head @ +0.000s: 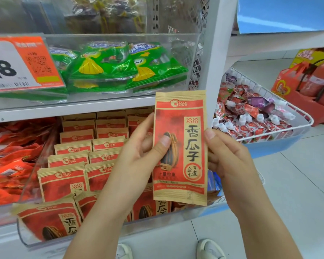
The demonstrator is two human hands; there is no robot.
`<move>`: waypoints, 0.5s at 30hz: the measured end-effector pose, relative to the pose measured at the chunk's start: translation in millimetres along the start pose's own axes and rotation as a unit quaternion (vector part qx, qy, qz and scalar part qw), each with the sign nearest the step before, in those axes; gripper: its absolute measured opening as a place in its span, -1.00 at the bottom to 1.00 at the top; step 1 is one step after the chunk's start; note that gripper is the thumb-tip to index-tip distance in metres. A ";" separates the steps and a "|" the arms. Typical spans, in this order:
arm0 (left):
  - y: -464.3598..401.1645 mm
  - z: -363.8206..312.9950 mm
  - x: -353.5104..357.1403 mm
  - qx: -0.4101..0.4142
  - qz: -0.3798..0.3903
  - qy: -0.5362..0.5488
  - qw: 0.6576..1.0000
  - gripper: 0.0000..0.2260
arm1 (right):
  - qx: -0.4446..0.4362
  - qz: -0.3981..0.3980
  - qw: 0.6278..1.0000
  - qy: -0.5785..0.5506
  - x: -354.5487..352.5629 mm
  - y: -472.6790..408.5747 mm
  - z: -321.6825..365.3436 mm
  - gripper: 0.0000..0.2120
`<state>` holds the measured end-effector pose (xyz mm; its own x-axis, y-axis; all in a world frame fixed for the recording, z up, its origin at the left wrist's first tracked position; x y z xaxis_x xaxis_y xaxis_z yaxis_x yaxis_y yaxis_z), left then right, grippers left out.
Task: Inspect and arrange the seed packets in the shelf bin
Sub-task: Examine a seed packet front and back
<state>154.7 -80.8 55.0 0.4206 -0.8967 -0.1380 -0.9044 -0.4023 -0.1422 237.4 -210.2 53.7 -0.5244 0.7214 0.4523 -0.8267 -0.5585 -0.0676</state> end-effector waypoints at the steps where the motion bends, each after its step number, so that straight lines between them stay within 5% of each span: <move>1: -0.6 1.0 -0.9 -0.009 -0.017 0.011 1.000 -0.54 | -0.004 -0.003 1.000 -0.006 0.9 -1.2 -0.8 -0.79; 7: 3.2 -0.2 -3.4 0.011 -0.115 -0.060 0.991 -0.63 | -0.049 0.008 0.998 -0.024 10.3 1.4 -3.0 -0.90; 12: 10.1 -7.5 15.9 0.017 0.027 -0.071 0.997 -0.33 | -0.073 0.014 0.996 -0.041 12.3 0.5 6.3 -0.77; 15: 9.4 -5.8 13.6 0.011 0.027 -0.078 0.997 -0.23 | -0.067 0.010 0.997 -0.038 10.2 -0.6 6.5 -0.73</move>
<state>151.4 -97.9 57.5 0.3782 -0.8770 -0.2964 -0.9252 -0.3478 -0.1516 233.9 -205.1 64.1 -0.5277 0.6749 0.5158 -0.8390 -0.5087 -0.1929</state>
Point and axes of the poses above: each hand's wrist, its own y-axis away from the middle knuckle, its own x-axis out of the palm, z = x × y, the point moved 5 cm from there along -y, towards the middle knuckle, and after that the axes turned 15 degrees about -y, right-handed, at the moved point
